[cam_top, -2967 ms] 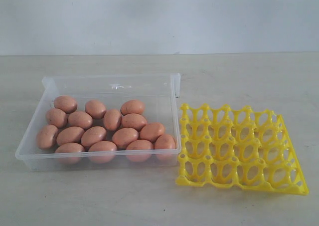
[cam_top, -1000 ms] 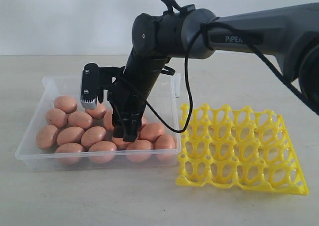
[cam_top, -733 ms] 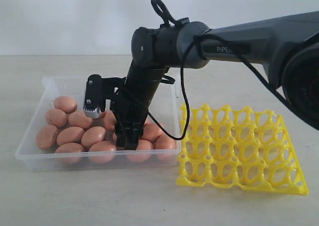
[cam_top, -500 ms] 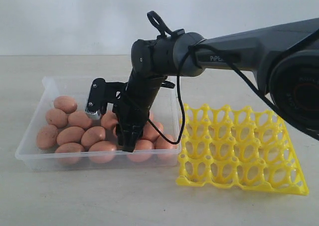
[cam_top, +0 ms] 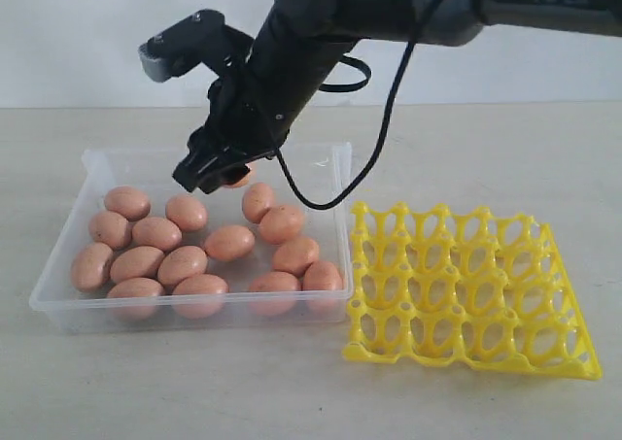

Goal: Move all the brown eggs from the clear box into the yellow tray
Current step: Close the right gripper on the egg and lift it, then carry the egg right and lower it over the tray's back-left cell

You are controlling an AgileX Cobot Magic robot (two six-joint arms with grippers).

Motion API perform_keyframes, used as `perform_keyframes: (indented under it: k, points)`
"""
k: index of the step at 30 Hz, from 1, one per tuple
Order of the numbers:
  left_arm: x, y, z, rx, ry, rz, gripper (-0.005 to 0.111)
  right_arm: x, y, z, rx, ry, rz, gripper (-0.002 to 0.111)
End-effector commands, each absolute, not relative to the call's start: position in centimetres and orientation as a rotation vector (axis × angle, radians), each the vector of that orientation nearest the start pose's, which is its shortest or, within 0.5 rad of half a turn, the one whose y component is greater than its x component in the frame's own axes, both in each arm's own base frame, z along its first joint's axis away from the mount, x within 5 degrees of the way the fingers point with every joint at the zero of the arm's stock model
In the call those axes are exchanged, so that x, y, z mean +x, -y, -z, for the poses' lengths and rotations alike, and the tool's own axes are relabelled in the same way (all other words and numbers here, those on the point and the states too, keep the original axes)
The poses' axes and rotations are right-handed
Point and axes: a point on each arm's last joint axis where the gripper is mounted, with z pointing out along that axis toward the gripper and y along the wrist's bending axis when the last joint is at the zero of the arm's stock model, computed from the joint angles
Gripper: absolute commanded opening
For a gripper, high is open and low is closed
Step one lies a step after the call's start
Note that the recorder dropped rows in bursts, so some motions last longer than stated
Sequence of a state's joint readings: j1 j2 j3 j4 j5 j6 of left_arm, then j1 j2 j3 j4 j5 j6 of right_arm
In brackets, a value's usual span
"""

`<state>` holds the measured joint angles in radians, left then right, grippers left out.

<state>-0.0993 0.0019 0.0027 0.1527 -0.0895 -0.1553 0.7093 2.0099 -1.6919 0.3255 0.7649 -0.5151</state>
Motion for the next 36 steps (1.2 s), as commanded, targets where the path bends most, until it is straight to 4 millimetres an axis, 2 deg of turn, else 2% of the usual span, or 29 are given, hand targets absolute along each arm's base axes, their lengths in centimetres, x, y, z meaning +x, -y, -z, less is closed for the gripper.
perform_keyframes:
  k: [1,2,3,5,7,8,11,14,19,21,24,29,33,36]
  points:
    - [5.4,0.7,-22.2,0.070,-1.382,0.112,0.022,31.1,-28.6,-26.5,-0.850,-2.130,-0.585,0.000]
    - [5.4,0.7,-22.2,0.070,-1.382,0.112,0.022,30.2,-27.3,-26.2,-0.747,-2.102,-0.577,0.000]
    - [5.4,0.7,-22.2,0.070,-1.382,0.112,0.022,28.5,-24.4,-25.6,-0.602,-2.023,-0.509,0.000]
    - [5.4,0.7,-22.2,0.071,-1.380,0.112,0.022,26.4,-21.2,-24.8,-0.509,-1.941,-0.420,0.000]
    - [5.4,0.7,-22.2,0.071,-1.380,0.112,0.022,25.0,-18.2,-24.4,-0.372,-1.828,-0.342,0.000]
    - [5.4,0.7,-22.2,0.071,-1.380,0.112,0.022,24.8,-15.7,-24.3,-0.194,-1.783,-0.345,0.000]
    - [5.4,0.7,-22.2,0.071,-1.380,0.112,0.022,26.2,-12.6,-24.1,-0.010,-1.807,-0.428,0.000]
    - [5.4,0.7,-22.2,0.071,-1.380,0.112,0.022,28.3,-10.4,-24.6,-0.114,-1.780,-0.563,0.000]
    - [5.4,0.7,-22.2,0.071,-1.380,0.112,0.022,31.8,-8.0,-25.0,-0.508,-1.790,-1.067,0.000]
    - [5.4,0.7,-22.2,0.071,-1.380,0.112,0.022,33.1,-7.1,-24.8,-0.572,-1.779,-1.261,0.000]
    - [5.4,0.7,-22.2,0.070,-1.383,0.112,0.022,35.3,-6.2,-22.4,-0.503,-1.880,-1.314,0.000]
    - [5.4,0.7,-22.2,0.070,-1.383,0.112,0.022,35.4,-7.1,-18.6,-0.605,-1.987,-1.338,0.000]
    - [5.4,0.7,-22.2,0.070,-1.383,0.112,0.022,35.3,-8.2,-17.6,-0.675,-1.973,-1.337,0.000]
    - [5.4,0.7,-22.2,0.070,-1.383,0.112,0.022,35.4,-9.7,-17.1,-0.756,-1.970,-1.228,0.000]
